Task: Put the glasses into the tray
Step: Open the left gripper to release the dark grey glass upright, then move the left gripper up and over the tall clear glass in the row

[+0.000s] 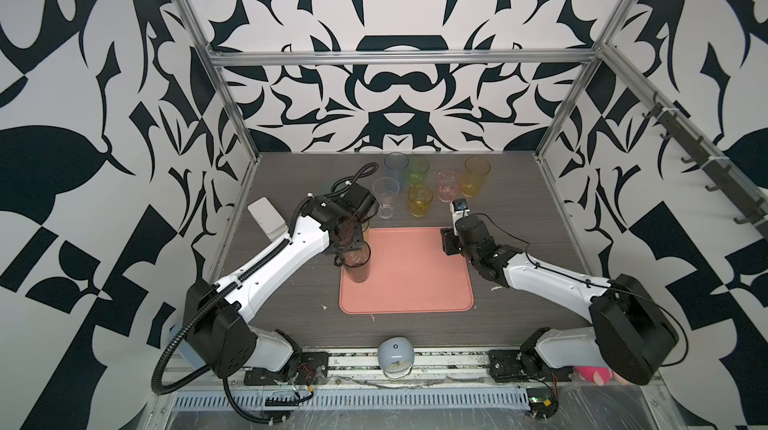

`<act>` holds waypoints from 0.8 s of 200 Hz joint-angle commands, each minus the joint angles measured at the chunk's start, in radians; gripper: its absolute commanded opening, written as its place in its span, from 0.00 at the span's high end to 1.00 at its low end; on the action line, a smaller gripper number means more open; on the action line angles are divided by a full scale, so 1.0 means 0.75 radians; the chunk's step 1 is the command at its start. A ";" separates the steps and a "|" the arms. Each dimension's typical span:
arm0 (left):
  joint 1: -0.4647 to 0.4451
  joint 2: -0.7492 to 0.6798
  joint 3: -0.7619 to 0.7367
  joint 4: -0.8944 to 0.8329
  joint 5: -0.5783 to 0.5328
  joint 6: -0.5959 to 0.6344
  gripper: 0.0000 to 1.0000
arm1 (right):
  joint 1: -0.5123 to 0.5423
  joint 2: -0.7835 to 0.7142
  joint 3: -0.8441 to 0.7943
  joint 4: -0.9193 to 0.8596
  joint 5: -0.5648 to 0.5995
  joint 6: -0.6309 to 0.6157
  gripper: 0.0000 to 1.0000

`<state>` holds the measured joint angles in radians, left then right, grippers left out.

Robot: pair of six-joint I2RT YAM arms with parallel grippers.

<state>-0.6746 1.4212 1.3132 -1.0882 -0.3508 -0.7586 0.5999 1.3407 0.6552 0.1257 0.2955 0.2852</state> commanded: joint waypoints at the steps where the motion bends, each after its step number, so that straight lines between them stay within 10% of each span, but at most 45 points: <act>1: -0.002 -0.016 0.077 -0.074 -0.062 0.019 0.45 | 0.004 -0.053 -0.008 0.068 0.007 -0.005 0.40; 160: 0.075 0.249 0.738 -0.164 -0.204 0.181 0.32 | 0.003 -0.039 -0.018 0.119 0.021 -0.033 0.40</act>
<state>-0.6437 1.5642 1.8145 -1.1843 -0.5114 -0.6518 0.5999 1.3384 0.6521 0.1665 0.2951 0.2665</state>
